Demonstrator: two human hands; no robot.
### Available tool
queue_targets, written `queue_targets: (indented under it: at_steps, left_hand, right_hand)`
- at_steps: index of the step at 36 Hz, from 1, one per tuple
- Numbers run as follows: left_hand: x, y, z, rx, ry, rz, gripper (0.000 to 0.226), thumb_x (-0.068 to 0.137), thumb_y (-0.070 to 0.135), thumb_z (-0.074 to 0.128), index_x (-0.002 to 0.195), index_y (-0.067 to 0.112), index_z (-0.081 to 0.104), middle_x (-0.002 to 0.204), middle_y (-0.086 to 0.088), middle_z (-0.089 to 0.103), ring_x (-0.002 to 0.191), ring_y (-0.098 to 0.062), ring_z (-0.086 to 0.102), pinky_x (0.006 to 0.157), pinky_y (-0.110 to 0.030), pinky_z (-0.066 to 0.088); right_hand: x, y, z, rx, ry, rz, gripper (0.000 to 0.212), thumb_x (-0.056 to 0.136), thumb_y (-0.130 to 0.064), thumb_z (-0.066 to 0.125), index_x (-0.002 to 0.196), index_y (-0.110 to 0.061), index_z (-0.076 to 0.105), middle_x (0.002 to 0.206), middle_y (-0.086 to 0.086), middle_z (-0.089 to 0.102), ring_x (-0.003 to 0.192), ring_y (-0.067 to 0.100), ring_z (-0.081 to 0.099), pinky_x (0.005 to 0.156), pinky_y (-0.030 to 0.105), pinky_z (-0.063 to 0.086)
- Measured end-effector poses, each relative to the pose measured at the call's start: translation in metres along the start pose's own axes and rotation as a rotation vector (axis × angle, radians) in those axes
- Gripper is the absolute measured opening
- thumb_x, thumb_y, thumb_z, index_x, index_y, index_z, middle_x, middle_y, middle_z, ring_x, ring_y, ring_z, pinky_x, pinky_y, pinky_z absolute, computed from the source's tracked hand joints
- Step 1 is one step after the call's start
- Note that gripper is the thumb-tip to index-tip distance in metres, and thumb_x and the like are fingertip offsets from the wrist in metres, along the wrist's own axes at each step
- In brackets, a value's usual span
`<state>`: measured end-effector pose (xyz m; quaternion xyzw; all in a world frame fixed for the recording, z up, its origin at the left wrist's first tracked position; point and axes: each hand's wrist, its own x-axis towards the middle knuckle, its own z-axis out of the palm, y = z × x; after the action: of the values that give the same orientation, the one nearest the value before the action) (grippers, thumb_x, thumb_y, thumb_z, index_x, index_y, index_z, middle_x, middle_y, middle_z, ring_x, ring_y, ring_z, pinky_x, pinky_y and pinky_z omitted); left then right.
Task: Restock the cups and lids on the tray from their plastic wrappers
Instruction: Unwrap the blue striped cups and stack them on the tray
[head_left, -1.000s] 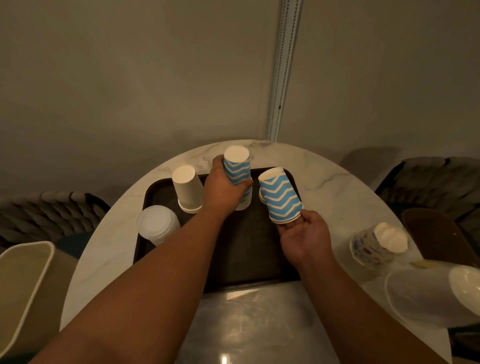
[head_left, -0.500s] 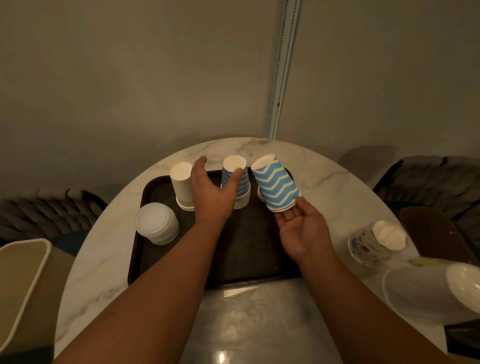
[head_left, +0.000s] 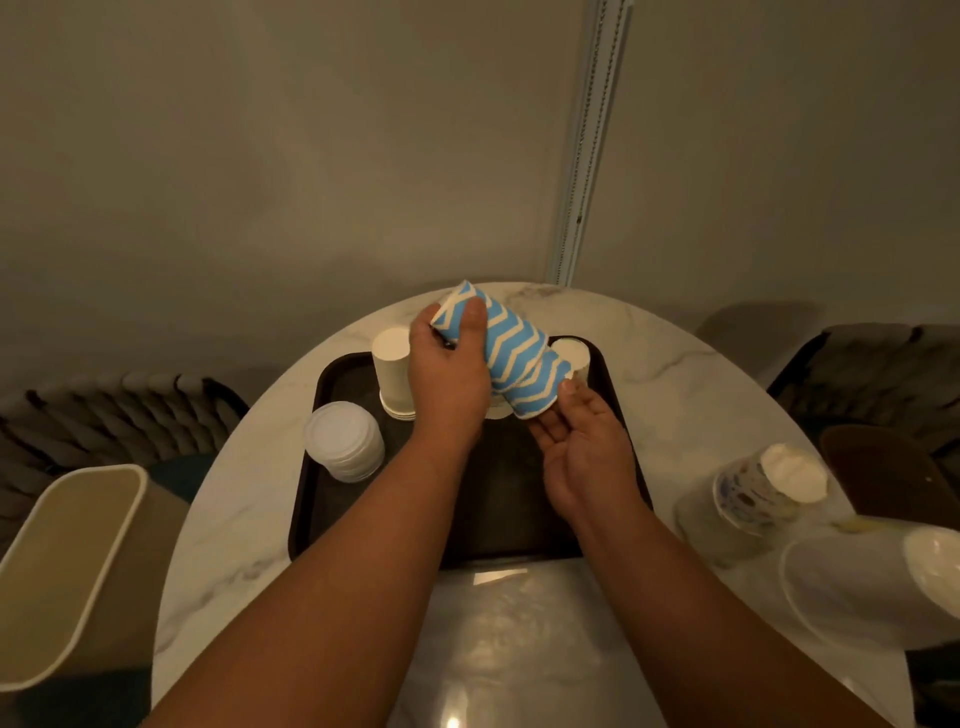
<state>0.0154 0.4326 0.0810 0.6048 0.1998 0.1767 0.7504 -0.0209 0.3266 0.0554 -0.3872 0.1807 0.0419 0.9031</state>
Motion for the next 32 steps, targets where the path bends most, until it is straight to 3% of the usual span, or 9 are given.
queue_targets:
  at_steps: [6, 11, 16, 20, 28, 32]
  left_hand:
    - [0.026, 0.035, 0.008, 0.187, -0.009, 0.278, 0.049, 0.090, 0.029, 0.070, 0.131, 0.014, 0.046, 0.112, 0.011, 0.062, 0.099, 0.003, 0.062, 0.088, -0.013, 0.049]
    - [0.043, 0.040, 0.014, 0.415, -0.132, 0.417, 0.062, 0.085, 0.030, 0.075, 0.137, 0.013, 0.044, 0.121, 0.004, 0.059, 0.112, -0.010, 0.059, 0.099, -0.025, 0.047]
    - [0.041, 0.010, 0.010, 0.564, -0.199, 0.382, 0.060, 0.083, 0.034, 0.077, 0.133, 0.017, 0.048, 0.121, 0.007, 0.059, 0.110, -0.008, 0.056, 0.095, -0.021, 0.044]
    - [0.039, -0.017, 0.005, 0.653, -0.241, 0.294, 0.058, 0.083, 0.034, 0.077, 0.131, 0.019, 0.048, 0.120, 0.009, 0.058, 0.109, -0.005, 0.051, 0.093, -0.021, 0.041]
    - [0.042, -0.049, 0.000, 0.690, -0.303, 0.141, 0.067, 0.083, 0.033, 0.076, 0.138, 0.022, 0.040, 0.138, 0.000, 0.053, 0.128, -0.020, 0.051, 0.105, -0.035, 0.043]
    - [0.030, -0.031, 0.003, 0.587, -0.146, 0.268, 0.080, 0.085, 0.052, 0.067, 0.148, 0.017, 0.034, 0.151, -0.003, 0.041, 0.139, -0.017, 0.037, 0.114, -0.030, 0.031]
  right_hand:
    - [0.010, -0.003, -0.025, 0.139, 0.155, 0.033, 0.015, 0.101, -0.010, 0.047, 0.108, -0.009, 0.060, 0.094, 0.007, 0.073, 0.078, 0.017, 0.073, 0.075, 0.036, 0.056]
    - [0.018, -0.008, -0.037, 0.213, 0.199, 0.046, 0.017, 0.102, -0.013, 0.046, 0.110, -0.009, 0.060, 0.092, 0.005, 0.075, 0.086, 0.019, 0.072, 0.075, 0.035, 0.055]
    - [0.022, -0.016, -0.037, 0.230, 0.221, 0.038, 0.016, 0.102, -0.012, 0.047, 0.108, -0.008, 0.061, 0.085, 0.005, 0.076, 0.090, 0.021, 0.070, 0.077, 0.036, 0.054]
    - [0.023, -0.022, -0.035, 0.230, 0.235, 0.043, 0.015, 0.102, -0.012, 0.048, 0.106, -0.008, 0.061, 0.096, 0.009, 0.072, 0.091, 0.022, 0.069, 0.075, 0.036, 0.055]
    - [0.021, -0.025, -0.033, 0.233, 0.221, 0.058, 0.014, 0.101, -0.012, 0.049, 0.103, -0.007, 0.062, 0.093, 0.009, 0.073, 0.093, 0.023, 0.069, 0.086, 0.040, 0.055]
    - [0.021, -0.026, -0.026, 0.224, 0.176, 0.059, 0.014, 0.100, -0.011, 0.050, 0.105, -0.006, 0.062, 0.091, 0.009, 0.075, 0.090, 0.022, 0.071, 0.081, 0.038, 0.057]
